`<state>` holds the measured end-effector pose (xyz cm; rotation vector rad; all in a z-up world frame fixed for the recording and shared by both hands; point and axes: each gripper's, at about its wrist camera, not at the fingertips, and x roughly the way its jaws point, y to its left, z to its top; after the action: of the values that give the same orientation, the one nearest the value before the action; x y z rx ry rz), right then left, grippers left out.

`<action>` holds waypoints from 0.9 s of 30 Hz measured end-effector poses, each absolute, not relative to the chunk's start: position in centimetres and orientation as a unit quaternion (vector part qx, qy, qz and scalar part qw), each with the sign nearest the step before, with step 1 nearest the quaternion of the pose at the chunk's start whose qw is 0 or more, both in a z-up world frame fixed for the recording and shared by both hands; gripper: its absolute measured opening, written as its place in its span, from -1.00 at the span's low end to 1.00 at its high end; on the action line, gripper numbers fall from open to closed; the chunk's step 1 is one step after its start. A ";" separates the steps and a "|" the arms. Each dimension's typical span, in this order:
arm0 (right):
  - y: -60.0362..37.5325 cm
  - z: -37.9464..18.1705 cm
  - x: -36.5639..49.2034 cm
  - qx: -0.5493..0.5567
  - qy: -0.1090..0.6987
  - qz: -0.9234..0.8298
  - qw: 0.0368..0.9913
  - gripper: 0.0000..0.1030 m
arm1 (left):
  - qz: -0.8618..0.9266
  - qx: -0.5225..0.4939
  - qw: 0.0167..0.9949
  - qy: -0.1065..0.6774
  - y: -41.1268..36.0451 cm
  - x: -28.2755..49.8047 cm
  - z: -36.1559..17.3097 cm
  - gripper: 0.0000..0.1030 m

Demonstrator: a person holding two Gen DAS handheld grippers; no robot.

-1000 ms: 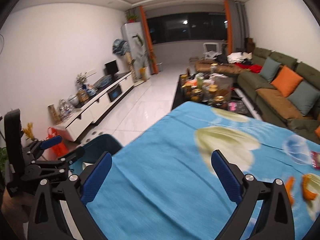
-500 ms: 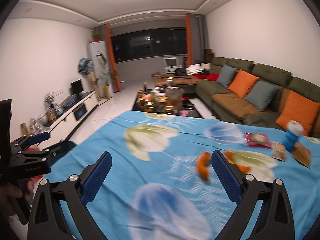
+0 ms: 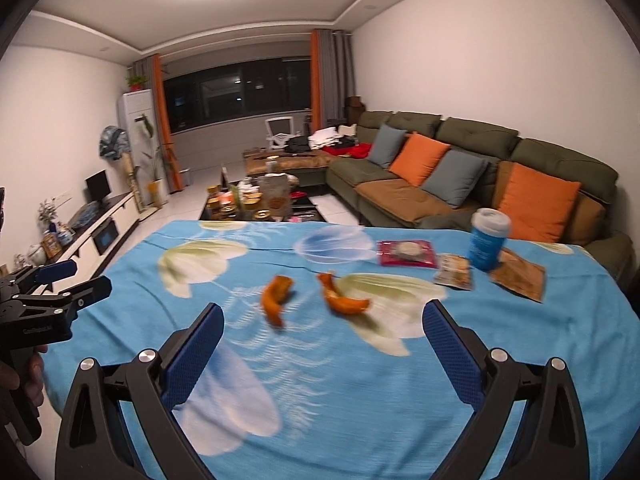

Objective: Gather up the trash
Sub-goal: 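Move both tools back over the table toward the orange peels, then grasp an orange peel with the left gripper while the right gripper grasps another peel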

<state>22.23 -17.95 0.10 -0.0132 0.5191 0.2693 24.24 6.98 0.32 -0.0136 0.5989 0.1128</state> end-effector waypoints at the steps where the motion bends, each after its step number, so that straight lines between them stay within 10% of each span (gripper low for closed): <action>1: -18.4 0.0 22.2 -0.005 0.257 0.130 0.958 0.86 | 0.051 -0.006 0.954 0.295 6.7 24.5 0.3 0.89; 24: -18.0 -5.4 35.0 -0.041 0.394 0.155 0.905 0.73 | -0.036 0.035 0.920 0.390 -1.2 37.5 -6.3 0.89; 27: -17.9 -6.1 36.2 -0.045 0.412 0.158 0.897 0.56 | -0.037 0.048 0.912 0.405 -1.9 39.0 -7.3 0.63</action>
<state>36.16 -17.87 -6.10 -0.0928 0.8527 0.3266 39.02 -1.90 -7.29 0.0979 0.8338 -0.0768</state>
